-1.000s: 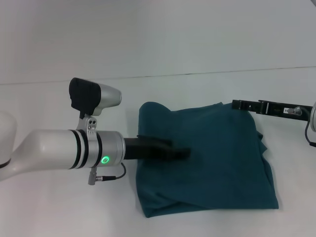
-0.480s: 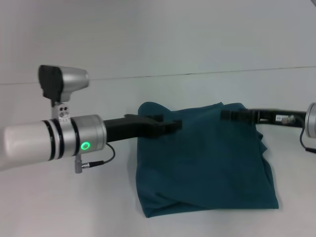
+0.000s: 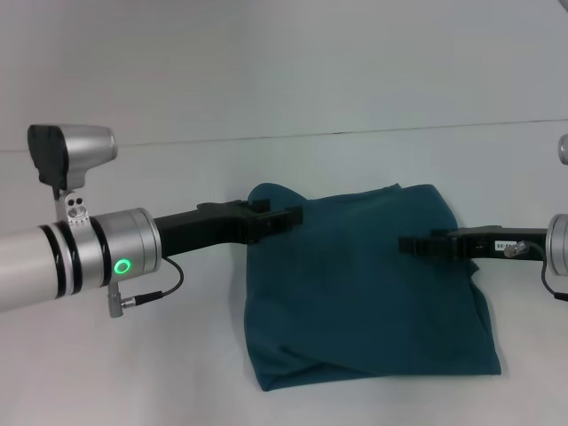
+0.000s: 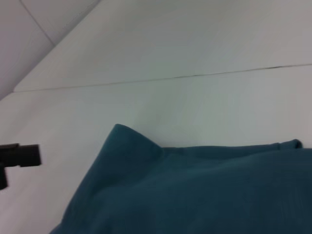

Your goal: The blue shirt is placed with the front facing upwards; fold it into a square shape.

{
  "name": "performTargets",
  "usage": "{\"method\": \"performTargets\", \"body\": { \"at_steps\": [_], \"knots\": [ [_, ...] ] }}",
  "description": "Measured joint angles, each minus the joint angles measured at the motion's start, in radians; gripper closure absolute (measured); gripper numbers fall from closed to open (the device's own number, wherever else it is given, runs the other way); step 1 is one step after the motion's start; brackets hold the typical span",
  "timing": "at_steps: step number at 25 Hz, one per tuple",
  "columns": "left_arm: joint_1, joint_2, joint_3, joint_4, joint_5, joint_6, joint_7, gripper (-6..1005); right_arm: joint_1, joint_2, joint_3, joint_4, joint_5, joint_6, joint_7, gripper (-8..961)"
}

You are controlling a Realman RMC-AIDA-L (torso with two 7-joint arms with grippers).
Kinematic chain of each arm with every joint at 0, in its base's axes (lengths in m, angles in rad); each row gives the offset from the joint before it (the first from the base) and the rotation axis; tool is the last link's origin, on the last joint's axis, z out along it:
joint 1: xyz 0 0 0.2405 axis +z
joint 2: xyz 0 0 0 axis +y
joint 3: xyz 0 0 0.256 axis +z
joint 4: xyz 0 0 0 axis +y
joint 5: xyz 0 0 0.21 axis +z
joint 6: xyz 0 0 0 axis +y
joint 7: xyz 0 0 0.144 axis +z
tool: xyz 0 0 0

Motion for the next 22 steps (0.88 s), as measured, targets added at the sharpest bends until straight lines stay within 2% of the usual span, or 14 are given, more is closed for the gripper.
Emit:
{"method": "performTargets", "body": {
  "at_steps": [5, 10, 17, 22],
  "knots": [
    [0.005, 0.0, -0.004, 0.001, 0.005, 0.006, 0.0, 340, 0.009, 0.022, 0.002, -0.007, 0.003, 0.077, -0.026, 127],
    [0.009, 0.001, -0.005, -0.009, 0.023, -0.001, -0.001, 338, 0.011, 0.04, 0.009, -0.05, 0.067, 0.088, -0.062, 127],
    [0.008, 0.002, -0.004, -0.044, 0.104, -0.039, -0.035, 336, 0.0, 0.031, 0.01, -0.1, 0.112, 0.044, -0.043, 128],
    [0.004, 0.003, -0.003, -0.022, 0.217, -0.017, -0.168, 334, 0.0, 0.02, 0.013, -0.115, 0.118, 0.029, -0.027, 127]
  ]
}}
